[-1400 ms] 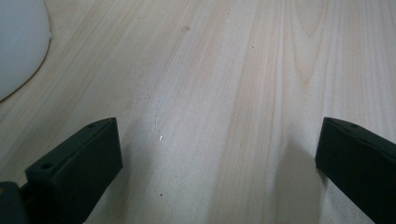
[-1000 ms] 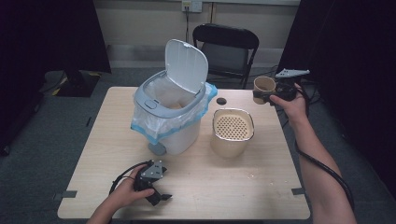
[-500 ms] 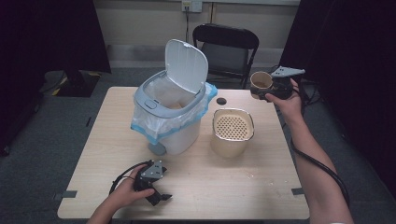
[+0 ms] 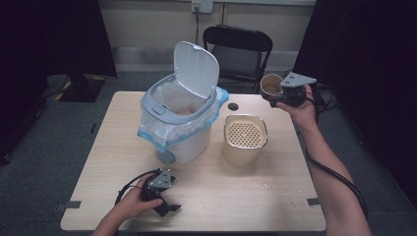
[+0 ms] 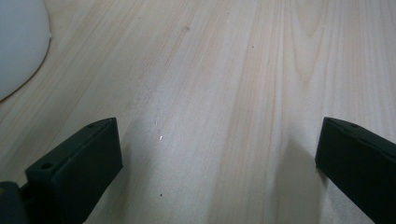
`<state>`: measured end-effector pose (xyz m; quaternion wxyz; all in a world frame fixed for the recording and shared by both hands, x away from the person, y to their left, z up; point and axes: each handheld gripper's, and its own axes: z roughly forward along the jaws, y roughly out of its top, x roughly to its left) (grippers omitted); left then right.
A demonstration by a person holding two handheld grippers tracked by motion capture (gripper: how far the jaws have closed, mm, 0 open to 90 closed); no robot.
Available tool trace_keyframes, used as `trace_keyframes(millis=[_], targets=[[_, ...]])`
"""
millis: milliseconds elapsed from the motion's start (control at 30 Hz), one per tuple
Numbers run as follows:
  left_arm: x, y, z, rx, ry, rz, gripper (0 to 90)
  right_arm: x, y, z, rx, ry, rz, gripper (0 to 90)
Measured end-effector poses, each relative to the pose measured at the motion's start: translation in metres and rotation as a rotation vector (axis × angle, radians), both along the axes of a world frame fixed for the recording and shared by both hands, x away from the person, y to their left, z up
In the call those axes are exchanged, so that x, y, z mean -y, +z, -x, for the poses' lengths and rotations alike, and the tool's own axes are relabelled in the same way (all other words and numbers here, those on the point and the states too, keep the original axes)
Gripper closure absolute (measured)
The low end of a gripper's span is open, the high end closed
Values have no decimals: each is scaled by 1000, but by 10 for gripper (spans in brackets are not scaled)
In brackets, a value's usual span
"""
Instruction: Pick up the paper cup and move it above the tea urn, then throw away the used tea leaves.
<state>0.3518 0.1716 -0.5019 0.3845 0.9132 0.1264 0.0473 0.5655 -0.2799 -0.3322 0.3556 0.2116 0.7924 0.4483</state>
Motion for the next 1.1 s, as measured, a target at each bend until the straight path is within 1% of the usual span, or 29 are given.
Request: trace_keyframes(millis=[33,133,233,267,300,367,433,467,500,533,567,633,667,700,733,767,800,833,900,933,967,1000,1033,1067,1100], targets=[[0,0,0,0,0,0,0,0,0,0,0,0,0,275],[0,0,0,0,0,0,0,-2,-3,3,4,8,24,276],[0,0,0,0,0,0,0,-4,-4,5,12,18,55,276],[0,0,0,0,0,0,0,-6,-4,7,22,25,79,276],[0,0,0,0,0,0,0,-6,-4,7,22,25,79,276],[0,0,0,0,0,0,0,-8,-4,11,38,36,88,277],[0,0,0,-1,0,0,0,-9,-4,12,41,41,89,277],[0,0,0,0,0,0,0,-11,-4,14,55,42,117,277],[0,0,0,0,0,0,0,-11,-4,14,55,42,117,277],[0,0,0,0,0,0,0,-14,-4,17,68,50,145,278],[0,0,0,0,0,0,0,-14,-4,17,68,50,145,278],[0,0,0,-1,0,0,0,-16,-3,20,88,54,184,280],[0,0,0,0,0,0,0,-20,-3,22,118,53,250,280],[0,0,0,-1,0,0,0,-20,-3,22,118,53,250,280],[0,0,0,0,-1,1,0,-24,-2,25,142,55,301,281],[0,0,0,0,-1,0,0,-24,-2,25,142,55,301,281],[0,0,0,0,-1,1,0,-28,-1,27,174,59,346,282],[0,0,0,0,0,1,0,-28,-1,27,174,59,346,282],[0,0,0,0,-1,1,0,-33,-1,30,216,57,426,282],[0,0,0,0,-1,1,0,-37,-1,34,241,63,484,283],[0,0,0,0,-1,1,0,-37,-1,34,241,63,484,283],[0,0,0,0,-1,1,0,-42,-1,38,279,76,565,285],[0,0,0,0,-1,1,0,-42,-1,38,279,76,565,285],[0,0,0,0,-1,1,0,-44,-2,39,289,80,596,285],[0,0,0,0,-1,1,0,-48,-4,43,317,76,674,286]])
